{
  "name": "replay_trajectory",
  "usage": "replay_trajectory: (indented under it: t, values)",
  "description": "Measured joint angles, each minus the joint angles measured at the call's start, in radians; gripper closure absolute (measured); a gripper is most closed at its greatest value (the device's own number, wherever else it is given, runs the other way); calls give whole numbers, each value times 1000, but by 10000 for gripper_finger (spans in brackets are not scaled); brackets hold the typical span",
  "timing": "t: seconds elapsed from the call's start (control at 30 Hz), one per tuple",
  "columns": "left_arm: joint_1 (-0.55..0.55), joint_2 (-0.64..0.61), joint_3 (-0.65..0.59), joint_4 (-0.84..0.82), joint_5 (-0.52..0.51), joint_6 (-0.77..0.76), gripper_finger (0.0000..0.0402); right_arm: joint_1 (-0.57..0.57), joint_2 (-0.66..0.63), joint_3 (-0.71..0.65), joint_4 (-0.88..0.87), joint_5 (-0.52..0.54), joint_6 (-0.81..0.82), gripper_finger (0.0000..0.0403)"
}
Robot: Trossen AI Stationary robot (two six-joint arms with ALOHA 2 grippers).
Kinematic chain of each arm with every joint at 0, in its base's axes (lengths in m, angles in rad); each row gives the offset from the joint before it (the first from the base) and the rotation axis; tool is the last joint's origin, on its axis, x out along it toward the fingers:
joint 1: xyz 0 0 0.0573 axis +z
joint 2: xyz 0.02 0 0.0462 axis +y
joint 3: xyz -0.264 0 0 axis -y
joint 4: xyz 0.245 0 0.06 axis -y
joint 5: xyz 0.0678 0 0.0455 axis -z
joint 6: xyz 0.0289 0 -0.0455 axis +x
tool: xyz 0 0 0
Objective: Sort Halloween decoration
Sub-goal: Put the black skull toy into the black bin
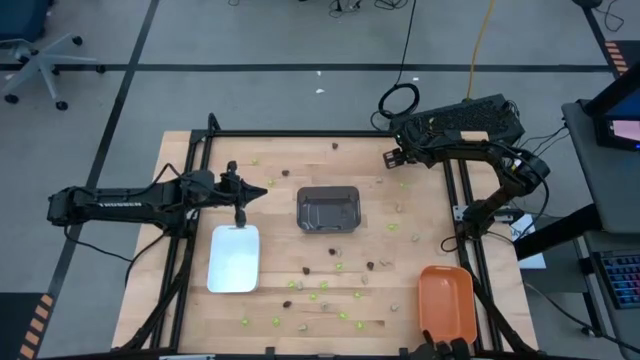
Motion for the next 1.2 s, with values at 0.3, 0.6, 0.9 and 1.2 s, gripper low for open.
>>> replay_trajectory:
  t: [0.3, 0.6, 0.9, 1.2]
  values:
    - [0, 0, 0, -4, 0, -3, 401, 8, 24, 0, -18, 1, 30, 243]
    - [0, 0, 0, -4, 1, 4, 401, 9, 27, 0, -1, 0, 33, 249]
    - [0, 0, 0, -4, 1, 3, 401, -1, 27, 0, 1, -33, 2, 277]
    - [0, 0, 0, -4, 1, -3, 401, -5, 74, 4, 12, -70, -34, 333]
